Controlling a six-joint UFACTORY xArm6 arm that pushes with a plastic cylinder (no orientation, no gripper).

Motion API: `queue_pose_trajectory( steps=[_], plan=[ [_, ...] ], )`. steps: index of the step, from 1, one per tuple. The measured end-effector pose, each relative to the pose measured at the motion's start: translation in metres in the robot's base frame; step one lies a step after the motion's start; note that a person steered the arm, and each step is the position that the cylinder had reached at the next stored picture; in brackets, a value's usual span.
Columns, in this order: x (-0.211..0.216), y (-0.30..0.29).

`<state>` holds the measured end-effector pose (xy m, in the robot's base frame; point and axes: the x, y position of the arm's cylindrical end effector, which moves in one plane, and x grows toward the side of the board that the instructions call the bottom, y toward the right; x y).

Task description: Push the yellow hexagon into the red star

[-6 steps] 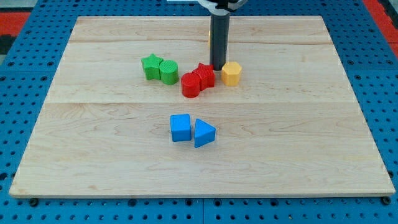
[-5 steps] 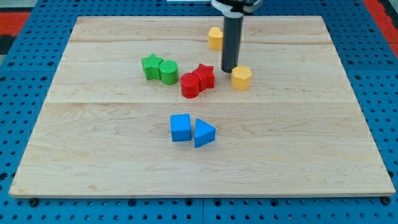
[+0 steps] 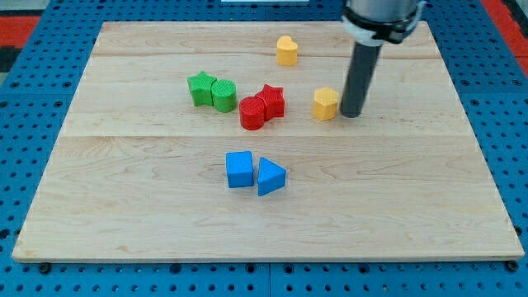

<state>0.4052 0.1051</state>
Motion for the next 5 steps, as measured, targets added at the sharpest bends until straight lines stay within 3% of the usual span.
queue_pose_trajectory(
  steps=[1, 3, 5],
  plan=[
    [-0.001, -0.045],
    [-0.032, -0.016],
    [-0.009, -0.064]
  ],
)
